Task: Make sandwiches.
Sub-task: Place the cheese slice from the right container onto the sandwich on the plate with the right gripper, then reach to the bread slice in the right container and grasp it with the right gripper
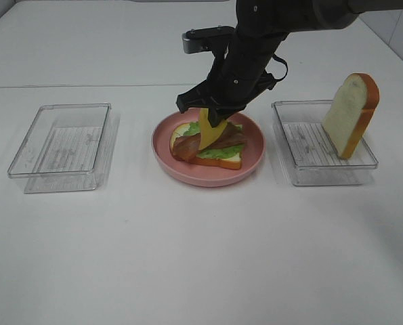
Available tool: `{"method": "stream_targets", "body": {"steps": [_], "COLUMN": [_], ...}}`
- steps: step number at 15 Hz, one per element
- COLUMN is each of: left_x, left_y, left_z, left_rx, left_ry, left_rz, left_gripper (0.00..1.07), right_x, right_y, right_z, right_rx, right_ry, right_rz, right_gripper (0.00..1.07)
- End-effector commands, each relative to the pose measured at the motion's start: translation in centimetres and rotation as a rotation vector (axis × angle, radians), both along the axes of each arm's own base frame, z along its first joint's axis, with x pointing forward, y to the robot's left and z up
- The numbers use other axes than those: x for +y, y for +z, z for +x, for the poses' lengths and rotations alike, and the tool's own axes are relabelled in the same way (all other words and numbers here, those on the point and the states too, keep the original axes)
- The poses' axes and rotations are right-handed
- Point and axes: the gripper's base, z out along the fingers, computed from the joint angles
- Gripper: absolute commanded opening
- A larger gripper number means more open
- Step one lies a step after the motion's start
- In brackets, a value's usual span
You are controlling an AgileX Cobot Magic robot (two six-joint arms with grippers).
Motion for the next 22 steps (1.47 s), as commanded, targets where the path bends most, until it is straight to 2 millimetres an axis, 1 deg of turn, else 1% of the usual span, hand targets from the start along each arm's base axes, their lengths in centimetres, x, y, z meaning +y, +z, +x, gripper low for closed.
{"method": "stream_targets", "body": {"steps": [1, 2, 3, 4, 5, 6, 7, 8, 9, 10, 14, 15, 16, 17, 18, 19, 21, 22], "left_x": [0.0, 0.0, 0.0, 0.0, 0.0, 0.0, 0.0, 0.0, 0.0, 0.0, 0.0, 0.0, 0.0, 0.0, 0.0, 0.0, 0.0, 0.0], "left_y": [0.0, 0.0, 0.0, 0.0, 0.0, 0.0, 0.0, 0.0, 0.0, 0.0, 0.0, 0.0, 0.0, 0.0, 0.0, 0.0, 0.0, 0.0], "left_z": [-0.2, -0.2, -0.2, -0.2, -0.2, -0.2, -0.2, -0.2, -0.2, -0.2, -0.2, -0.2, -0.2, -0.2, -0.2, -0.2, -0.2, -0.2], "left_rx": [-0.021, -0.021, -0.021, -0.021, -0.021, -0.021, -0.021, -0.021, -0.021, -0.021, -0.021, -0.021, -0.021, -0.021, -0.021, -0.021, -0.021, -0.021], "left_ry": [0.003, 0.003, 0.003, 0.003, 0.003, 0.003, 0.003, 0.003, 0.003, 0.003, 0.003, 0.003, 0.003, 0.003, 0.003, 0.003, 0.003, 0.003], "left_rz": [0.001, 0.001, 0.001, 0.001, 0.001, 0.001, 0.001, 0.001, 0.001, 0.001, 0.001, 0.001, 0.001, 0.001, 0.001, 0.001, 0.001, 0.001], "left_gripper": [1.02, 1.02, 1.02, 1.02, 1.02, 1.02, 1.02, 1.02, 1.02, 1.02, 1.02, 1.02, 1.02, 1.02, 1.02, 1.02, 1.02, 1.02], "right_x": [-0.2, -0.2, -0.2, -0.2, -0.1, -0.2, -0.2, -0.3, -0.5, -0.8, -1.7, -1.7, -1.9, -2.1, -2.4, -2.4, -2.7, -2.8], "right_y": [-0.1, -0.1, -0.1, -0.1, -0.1, -0.1, -0.1, -0.1, -0.1, -0.3, -0.4, -0.2, 0.5, 1.5, 3.6, 4.5, 7.5, 8.3], "right_z": [0.1, 0.1, 0.1, 0.1, 0.1, 0.1, 0.1, 0.1, 0.0, -0.1, -1.2, -1.3, -1.2, -1.2, -1.1, -1.1, -0.9, -0.8], "right_rx": [0.008, 0.010, 0.010, 0.010, 0.009, 0.007, 0.007, 0.007, 0.009, 0.026, 0.137, 0.133, 0.116, 0.094, 0.064, 0.059, 0.044, 0.034], "right_ry": [-0.006, -0.006, -0.006, -0.006, 0.002, 0.004, 0.007, 0.010, 0.019, 0.028, 0.087, 0.088, 0.091, 0.085, 0.067, 0.056, 0.016, 0.011], "right_rz": [-0.011, -0.012, -0.012, -0.012, -0.015, -0.021, -0.028, -0.036, -0.063, -0.102, -0.222, -0.227, -0.238, -0.249, -0.254, -0.255, -0.274, -0.287], "right_gripper": [0.03, 0.12, 0.23, 0.29, 0.46, 0.52, 0.63, 0.68, 0.78, 0.84, 0.84, 0.84, 0.84, 0.84, 0.84, 0.84, 0.84, 0.84]}}
